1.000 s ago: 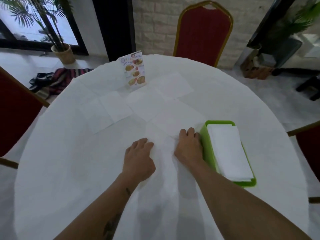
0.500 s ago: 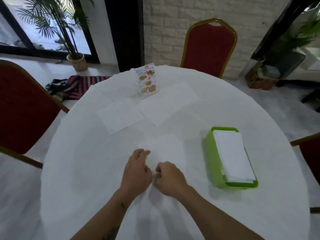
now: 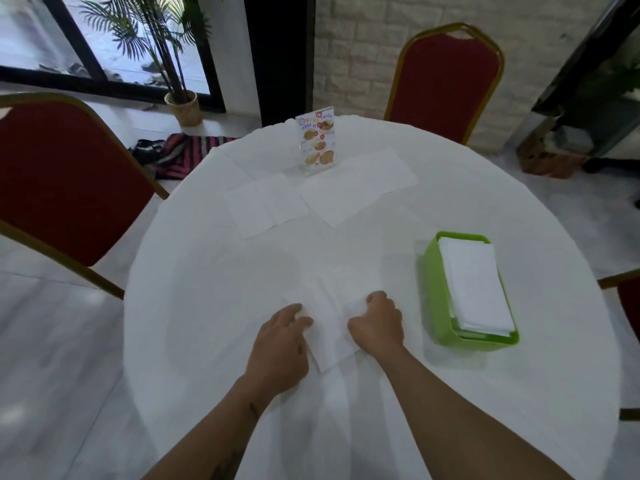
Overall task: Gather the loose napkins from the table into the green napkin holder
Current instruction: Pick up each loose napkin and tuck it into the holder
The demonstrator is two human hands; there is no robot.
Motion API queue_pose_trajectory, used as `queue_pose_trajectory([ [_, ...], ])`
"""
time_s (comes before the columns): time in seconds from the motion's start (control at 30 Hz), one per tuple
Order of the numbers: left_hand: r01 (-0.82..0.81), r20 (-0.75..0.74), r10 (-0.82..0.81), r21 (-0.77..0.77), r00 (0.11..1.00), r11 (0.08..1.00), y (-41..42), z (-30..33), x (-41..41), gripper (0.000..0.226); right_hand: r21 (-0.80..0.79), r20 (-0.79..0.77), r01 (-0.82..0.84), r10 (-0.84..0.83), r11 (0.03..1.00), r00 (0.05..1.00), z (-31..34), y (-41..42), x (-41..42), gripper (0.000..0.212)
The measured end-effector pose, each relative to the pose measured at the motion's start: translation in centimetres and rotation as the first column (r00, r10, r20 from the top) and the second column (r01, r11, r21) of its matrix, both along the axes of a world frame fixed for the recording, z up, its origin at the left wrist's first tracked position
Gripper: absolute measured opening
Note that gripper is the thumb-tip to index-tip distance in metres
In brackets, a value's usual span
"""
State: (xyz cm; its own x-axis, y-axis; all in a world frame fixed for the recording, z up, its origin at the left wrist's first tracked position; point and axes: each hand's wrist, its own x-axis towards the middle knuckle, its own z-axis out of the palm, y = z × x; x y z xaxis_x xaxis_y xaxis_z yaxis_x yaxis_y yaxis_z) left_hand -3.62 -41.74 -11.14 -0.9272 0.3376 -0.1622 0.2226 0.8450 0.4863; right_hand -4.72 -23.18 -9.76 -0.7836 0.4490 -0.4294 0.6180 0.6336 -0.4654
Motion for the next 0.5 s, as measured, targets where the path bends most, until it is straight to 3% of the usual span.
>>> queue_pose_trajectory([
  [0.17, 0.008, 0.041, -0.008, 0.003, 0.999, 1.0, -0.3, 0.3, 1.3, 0.052, -0.256, -0.064, 0.103, -0.123, 0.961, 0.99, 1.1, -0.9, 0.3, 0.032],
  [0.3, -0.05, 0.028, 0.049, 0.057, 0.998, 0.997, -1.2, 0.4, 1.9, 0.05, -0.317, -0.164, 0.084, -0.142, 0.945, 0.976, 2.7, -1.4, 1.0, 0.036],
  [0.4, -0.103, 0.003, 0.103, 0.069, 0.995, 0.992, -2.0, 0.4, 2.3, 0.048, -0.319, -0.206, -0.065, -0.002, 0.946, 0.979, 3.6, -2.0, 1.9, 0.035],
  [0.5, -0.138, -0.008, 0.139, 0.083, 0.99, 0.987, -2.7, 0.3, 2.7, 0.046, -0.375, -0.073, -0.292, 0.286, 0.88, 0.955, 3.8, -2.7, 2.8, 0.031],
])
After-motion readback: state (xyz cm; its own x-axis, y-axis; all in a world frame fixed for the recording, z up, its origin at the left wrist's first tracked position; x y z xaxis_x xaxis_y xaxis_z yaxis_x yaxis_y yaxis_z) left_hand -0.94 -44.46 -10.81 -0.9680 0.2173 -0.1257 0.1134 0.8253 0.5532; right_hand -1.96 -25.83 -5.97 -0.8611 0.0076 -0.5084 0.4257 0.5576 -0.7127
